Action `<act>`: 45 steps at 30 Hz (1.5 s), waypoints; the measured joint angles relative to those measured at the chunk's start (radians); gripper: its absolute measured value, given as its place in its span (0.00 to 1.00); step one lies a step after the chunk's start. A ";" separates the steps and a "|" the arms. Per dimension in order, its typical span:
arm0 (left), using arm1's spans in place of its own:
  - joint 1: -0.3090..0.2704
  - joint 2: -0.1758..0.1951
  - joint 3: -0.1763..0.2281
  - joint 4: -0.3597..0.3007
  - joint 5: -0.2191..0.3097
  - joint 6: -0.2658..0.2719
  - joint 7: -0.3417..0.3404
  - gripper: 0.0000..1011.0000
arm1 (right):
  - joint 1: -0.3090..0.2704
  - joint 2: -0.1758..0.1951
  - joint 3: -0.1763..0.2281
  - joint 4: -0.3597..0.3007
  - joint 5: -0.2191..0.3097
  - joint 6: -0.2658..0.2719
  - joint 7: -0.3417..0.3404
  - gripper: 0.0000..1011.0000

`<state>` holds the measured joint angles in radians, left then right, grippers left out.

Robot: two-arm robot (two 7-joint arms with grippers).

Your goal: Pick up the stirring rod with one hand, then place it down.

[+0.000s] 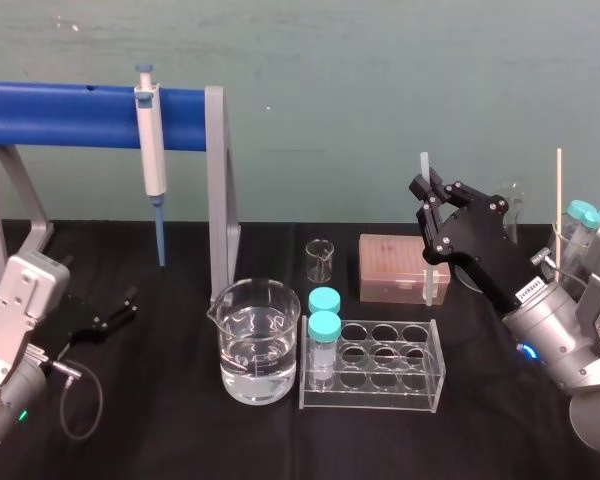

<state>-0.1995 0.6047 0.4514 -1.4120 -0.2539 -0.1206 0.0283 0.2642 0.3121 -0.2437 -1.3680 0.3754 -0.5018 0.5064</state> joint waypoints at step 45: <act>0.000 0.000 0.000 0.000 0.000 0.000 0.000 0.99 | 0.000 0.000 0.000 0.000 0.000 0.000 0.000 0.07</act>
<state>-0.1995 0.6047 0.4514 -1.4120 -0.2538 -0.1205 0.0283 0.2642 0.3121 -0.2437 -1.3679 0.3754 -0.5018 0.5064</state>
